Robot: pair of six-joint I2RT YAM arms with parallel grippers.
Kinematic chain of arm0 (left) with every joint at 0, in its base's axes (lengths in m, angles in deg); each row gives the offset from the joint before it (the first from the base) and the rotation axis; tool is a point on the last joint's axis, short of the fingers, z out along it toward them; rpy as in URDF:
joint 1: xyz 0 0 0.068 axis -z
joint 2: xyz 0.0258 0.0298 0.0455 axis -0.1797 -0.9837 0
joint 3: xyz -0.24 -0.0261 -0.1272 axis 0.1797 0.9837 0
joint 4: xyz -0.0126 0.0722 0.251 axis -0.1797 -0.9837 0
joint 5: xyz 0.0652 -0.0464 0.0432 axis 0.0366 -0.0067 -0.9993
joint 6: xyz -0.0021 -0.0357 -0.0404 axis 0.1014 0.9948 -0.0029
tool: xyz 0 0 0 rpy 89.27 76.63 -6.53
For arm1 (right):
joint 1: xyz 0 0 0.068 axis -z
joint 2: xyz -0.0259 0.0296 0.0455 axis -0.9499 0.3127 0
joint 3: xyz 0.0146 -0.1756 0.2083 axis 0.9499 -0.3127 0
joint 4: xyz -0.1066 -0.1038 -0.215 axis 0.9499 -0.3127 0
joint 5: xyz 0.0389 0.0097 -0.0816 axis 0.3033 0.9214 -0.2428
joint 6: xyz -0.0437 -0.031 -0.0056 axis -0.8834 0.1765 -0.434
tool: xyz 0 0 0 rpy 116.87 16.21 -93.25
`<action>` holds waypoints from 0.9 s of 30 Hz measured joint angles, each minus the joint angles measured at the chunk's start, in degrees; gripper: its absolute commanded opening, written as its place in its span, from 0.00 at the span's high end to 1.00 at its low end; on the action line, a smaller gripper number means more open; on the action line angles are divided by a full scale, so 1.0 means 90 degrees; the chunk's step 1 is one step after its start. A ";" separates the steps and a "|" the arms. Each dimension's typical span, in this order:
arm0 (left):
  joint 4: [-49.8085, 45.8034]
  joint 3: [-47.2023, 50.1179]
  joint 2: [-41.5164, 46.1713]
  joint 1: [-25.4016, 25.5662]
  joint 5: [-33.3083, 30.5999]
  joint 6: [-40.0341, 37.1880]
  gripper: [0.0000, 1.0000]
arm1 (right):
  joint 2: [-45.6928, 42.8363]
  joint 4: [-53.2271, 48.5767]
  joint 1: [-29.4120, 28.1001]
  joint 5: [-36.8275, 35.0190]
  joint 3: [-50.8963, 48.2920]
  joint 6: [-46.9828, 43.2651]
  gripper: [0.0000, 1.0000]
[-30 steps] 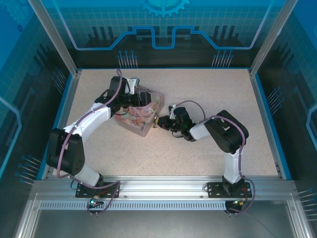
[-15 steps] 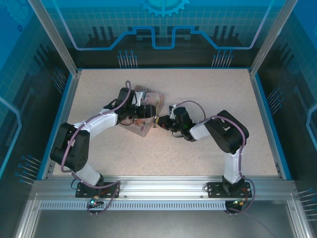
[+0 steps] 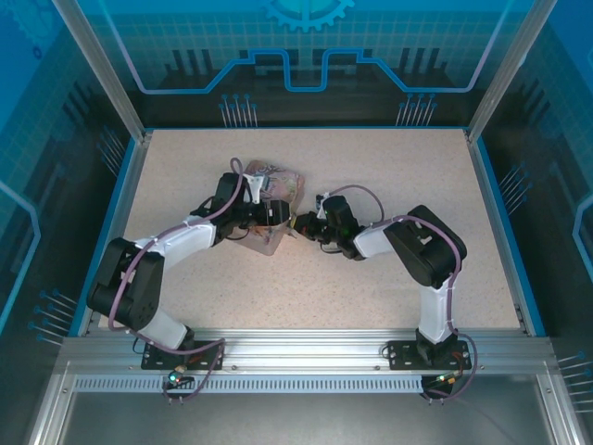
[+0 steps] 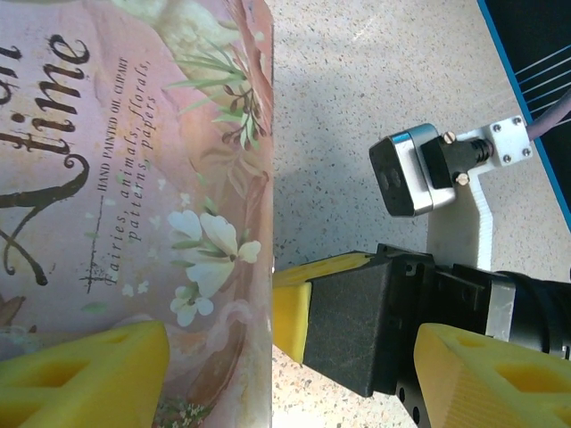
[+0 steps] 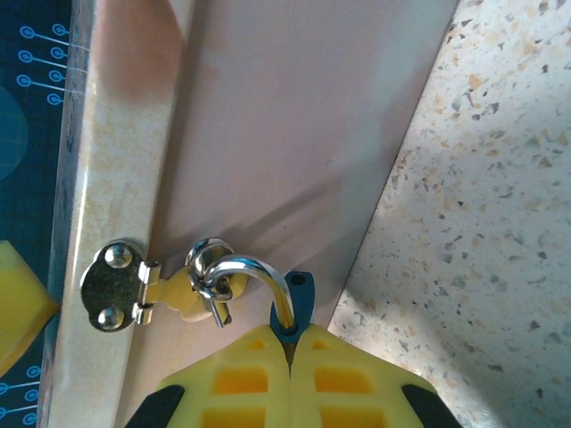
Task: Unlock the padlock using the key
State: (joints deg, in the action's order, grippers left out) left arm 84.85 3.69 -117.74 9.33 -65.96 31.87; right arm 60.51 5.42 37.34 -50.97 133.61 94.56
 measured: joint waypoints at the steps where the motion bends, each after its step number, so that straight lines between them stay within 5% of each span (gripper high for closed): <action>1: 0.0032 0.0012 0.0000 0.0000 0.0000 0.0000 0.26 | -0.0019 -0.0073 0.0007 0.0000 0.0029 0.0000 1.00; 27: 0.0075 0.0104 0.0090 0.0032 -0.0019 0.0002 0.25 | -0.0104 -0.1528 0.0544 -0.0437 0.1319 -0.0814 1.00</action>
State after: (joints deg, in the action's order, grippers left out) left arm 85.52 4.63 -116.93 9.62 -66.14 31.89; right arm 59.57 -8.32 42.24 -54.91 145.48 87.24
